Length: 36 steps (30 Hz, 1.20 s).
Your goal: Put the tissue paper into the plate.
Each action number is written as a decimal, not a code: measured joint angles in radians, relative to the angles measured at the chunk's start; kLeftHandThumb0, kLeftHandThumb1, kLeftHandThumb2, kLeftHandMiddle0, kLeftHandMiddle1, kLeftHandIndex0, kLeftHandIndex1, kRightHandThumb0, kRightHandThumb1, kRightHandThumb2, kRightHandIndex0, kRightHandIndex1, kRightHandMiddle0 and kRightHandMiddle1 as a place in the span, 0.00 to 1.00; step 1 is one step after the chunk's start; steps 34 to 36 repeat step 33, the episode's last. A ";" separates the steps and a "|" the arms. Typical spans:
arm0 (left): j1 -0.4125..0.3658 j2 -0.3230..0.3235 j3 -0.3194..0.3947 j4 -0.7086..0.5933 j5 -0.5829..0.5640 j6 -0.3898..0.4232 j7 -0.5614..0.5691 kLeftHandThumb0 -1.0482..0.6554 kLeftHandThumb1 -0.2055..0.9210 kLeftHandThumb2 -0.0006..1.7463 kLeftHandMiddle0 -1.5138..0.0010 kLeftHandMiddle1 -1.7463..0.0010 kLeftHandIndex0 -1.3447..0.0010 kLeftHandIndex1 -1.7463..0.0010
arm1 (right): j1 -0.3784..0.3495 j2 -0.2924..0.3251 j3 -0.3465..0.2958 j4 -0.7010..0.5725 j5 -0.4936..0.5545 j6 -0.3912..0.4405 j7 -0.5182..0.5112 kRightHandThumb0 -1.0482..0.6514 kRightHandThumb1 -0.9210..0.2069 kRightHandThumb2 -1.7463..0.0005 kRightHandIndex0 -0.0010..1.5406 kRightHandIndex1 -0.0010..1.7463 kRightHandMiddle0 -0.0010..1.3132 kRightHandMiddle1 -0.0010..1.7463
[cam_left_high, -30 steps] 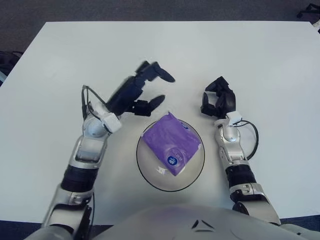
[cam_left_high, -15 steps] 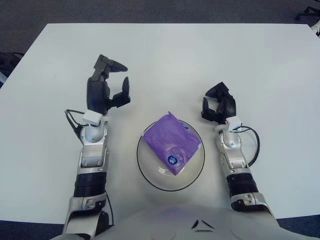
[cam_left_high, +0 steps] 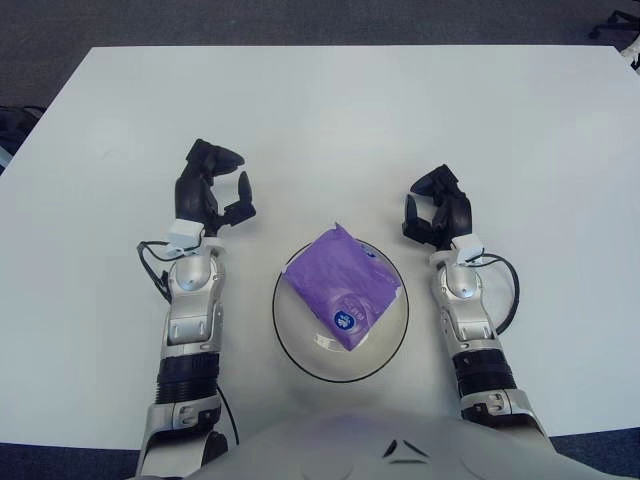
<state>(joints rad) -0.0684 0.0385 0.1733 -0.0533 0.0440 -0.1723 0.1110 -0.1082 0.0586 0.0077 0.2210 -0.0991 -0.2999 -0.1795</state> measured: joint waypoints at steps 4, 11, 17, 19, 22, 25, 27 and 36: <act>0.005 -0.001 0.003 0.037 0.006 0.000 0.016 0.34 0.48 0.75 0.33 0.00 0.56 0.00 | 0.002 0.002 0.000 -0.003 -0.001 0.000 -0.004 0.37 0.34 0.40 0.44 0.90 0.34 1.00; 0.016 -0.006 -0.005 0.082 0.019 0.000 0.032 0.35 0.54 0.70 0.38 0.00 0.60 0.00 | 0.002 0.006 0.000 -0.008 -0.008 0.006 -0.012 0.37 0.36 0.39 0.46 0.90 0.35 1.00; 0.026 -0.013 -0.018 0.110 0.027 -0.023 0.040 0.35 0.56 0.69 0.39 0.00 0.61 0.00 | 0.004 0.006 0.001 -0.009 -0.008 0.012 -0.011 0.37 0.36 0.38 0.47 0.90 0.35 1.00; 0.027 -0.013 -0.022 0.117 0.031 -0.031 0.041 0.36 0.56 0.68 0.40 0.00 0.61 0.00 | 0.005 0.006 0.001 -0.009 -0.008 0.013 -0.011 0.37 0.37 0.38 0.47 0.90 0.35 1.00; 0.032 -0.013 -0.027 0.130 0.040 -0.040 0.043 0.36 0.56 0.68 0.40 0.00 0.61 0.00 | 0.007 0.007 0.002 -0.009 -0.008 0.014 -0.011 0.37 0.38 0.37 0.47 0.90 0.36 1.00; 0.037 -0.013 -0.033 0.140 0.043 -0.049 0.044 0.36 0.57 0.68 0.40 0.00 0.62 0.00 | 0.011 0.007 0.003 -0.009 -0.009 0.014 -0.011 0.37 0.38 0.37 0.47 0.89 0.36 1.00; 0.039 -0.013 -0.036 0.145 0.043 -0.056 0.044 0.36 0.57 0.68 0.40 0.00 0.62 0.00 | 0.013 0.007 0.005 -0.009 -0.009 0.014 -0.011 0.37 0.38 0.36 0.48 0.88 0.36 1.00; 0.045 -0.013 -0.043 0.151 0.040 -0.075 0.042 0.36 0.56 0.68 0.39 0.00 0.61 0.00 | 0.014 0.007 0.010 -0.012 -0.009 0.017 -0.011 0.37 0.38 0.37 0.48 0.89 0.36 1.00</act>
